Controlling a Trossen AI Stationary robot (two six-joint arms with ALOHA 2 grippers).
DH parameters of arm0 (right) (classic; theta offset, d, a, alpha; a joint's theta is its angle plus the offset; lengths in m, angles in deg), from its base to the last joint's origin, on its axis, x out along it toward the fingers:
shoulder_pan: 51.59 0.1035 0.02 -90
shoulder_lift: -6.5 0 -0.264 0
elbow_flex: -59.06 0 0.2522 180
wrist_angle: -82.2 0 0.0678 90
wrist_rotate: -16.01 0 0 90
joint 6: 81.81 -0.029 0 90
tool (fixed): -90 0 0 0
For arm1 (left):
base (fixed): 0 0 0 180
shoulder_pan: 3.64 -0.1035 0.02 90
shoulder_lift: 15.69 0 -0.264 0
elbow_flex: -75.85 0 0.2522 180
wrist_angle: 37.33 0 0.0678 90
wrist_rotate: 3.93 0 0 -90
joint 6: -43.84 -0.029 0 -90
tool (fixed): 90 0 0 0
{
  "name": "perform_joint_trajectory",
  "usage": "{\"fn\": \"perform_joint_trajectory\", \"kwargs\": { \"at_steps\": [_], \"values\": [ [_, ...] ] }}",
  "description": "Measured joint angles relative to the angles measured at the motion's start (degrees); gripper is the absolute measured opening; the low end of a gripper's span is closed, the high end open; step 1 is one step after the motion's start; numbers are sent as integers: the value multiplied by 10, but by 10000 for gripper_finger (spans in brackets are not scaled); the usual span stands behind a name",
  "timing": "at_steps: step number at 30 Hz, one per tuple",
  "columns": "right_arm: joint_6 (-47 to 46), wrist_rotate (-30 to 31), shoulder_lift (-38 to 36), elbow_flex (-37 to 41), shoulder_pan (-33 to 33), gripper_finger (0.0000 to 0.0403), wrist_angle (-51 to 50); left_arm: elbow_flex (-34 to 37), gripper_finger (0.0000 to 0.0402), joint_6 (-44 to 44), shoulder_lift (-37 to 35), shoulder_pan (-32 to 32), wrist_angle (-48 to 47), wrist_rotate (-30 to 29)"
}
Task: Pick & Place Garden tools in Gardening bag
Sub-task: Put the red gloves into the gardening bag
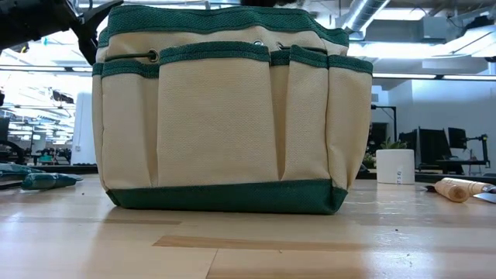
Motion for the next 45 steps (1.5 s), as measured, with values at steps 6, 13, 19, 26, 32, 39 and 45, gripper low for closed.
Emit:
{"fn": "perform_joint_trajectory", "kwargs": {
  "at_steps": [6, 13, 19, 26, 32, 39, 45],
  "values": [
    [-40, 3, 30, -1, 32, 45, 53, 0, 131, -2, 0, 0, 4, 0],
    [-64, 5, 58, -1, 60, 45, 32, 0, 131, -3, 0, 0, 6, 0],
    [-77, 34, 86, -1, 62, 45, -14, 0, 131, -4, 0, 0, 8, 0],
    [-81, 55, 82, -1, 59, 45, -17, 0, 131, -2, 0, 0, 10, 2],
    [-99, 69, 85, -1, 58, 45, -42, 0, 131, 0, 0, 0, 11, 4],
    [-100, 65, 107, -2, 64, 45, -54, 0, 131, 0, 0, 0, 12, 9],
    [-100, 65, 107, -1, 66, 48, -59, 0, 131, 0, 0, 0, 14, 9]
  ]
}}
